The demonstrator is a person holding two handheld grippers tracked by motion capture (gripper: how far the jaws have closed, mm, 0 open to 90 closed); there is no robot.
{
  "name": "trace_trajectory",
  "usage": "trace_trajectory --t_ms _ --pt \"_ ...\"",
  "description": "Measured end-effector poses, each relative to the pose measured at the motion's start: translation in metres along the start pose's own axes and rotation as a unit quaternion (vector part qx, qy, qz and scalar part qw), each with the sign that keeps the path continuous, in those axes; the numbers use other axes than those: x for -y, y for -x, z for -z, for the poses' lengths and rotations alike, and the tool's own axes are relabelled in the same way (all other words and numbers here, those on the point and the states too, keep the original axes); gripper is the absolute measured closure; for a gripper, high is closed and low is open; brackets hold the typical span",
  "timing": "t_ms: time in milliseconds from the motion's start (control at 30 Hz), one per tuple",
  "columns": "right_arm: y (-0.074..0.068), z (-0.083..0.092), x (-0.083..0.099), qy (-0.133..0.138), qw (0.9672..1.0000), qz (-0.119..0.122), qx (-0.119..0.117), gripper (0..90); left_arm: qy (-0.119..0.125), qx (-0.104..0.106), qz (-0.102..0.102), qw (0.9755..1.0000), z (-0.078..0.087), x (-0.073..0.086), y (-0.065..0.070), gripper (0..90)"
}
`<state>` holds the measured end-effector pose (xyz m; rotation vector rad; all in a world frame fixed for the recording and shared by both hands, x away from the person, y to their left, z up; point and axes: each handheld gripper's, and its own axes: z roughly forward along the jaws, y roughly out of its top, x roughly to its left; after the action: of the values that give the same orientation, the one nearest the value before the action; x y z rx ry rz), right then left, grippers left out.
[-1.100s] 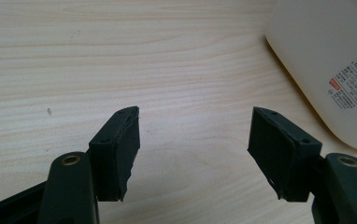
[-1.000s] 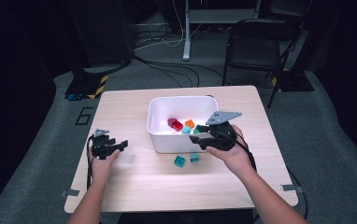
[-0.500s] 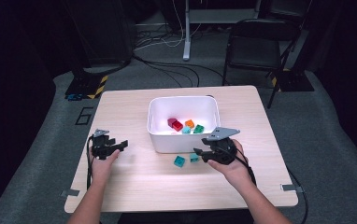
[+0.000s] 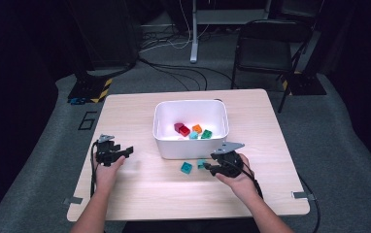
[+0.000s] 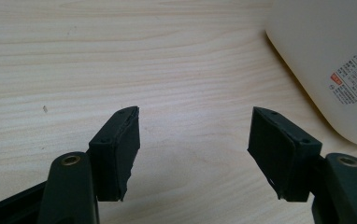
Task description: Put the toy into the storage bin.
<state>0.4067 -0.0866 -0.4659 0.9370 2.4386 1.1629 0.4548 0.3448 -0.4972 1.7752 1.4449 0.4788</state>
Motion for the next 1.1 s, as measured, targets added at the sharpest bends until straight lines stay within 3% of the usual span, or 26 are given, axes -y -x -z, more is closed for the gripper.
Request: trace_trajectory --t_ms 100,267,467,833,1100 --pt "0.000 -0.010 0.004 -0.011 0.9999 0.008 0.005 49.6 -0.001 -0.001 -0.001 1.0000 0.000 0.000 0.000 33.6" --pt "0.002 -0.025 0.008 -0.030 0.9995 0.001 0.000 49.6 -0.001 -0.001 -0.001 1.0000 0.000 0.000 0.000 33.6" --pt "0.002 -0.035 0.012 -0.039 0.9992 0.003 -0.005 50.8 -0.001 -0.002 -0.001 1.0000 0.000 0.000 -0.001 33.6" --pt "-0.020 -0.041 0.013 -0.049 0.9973 0.028 -0.047 54.3 0.000 -0.001 -0.001 1.0000 0.000 0.000 0.000 33.6" --pt "-0.020 -0.040 0.013 -0.043 0.9981 0.024 -0.036 54.2 0.000 0.000 0.000 1.0000 0.000 0.000 -0.001 33.6"
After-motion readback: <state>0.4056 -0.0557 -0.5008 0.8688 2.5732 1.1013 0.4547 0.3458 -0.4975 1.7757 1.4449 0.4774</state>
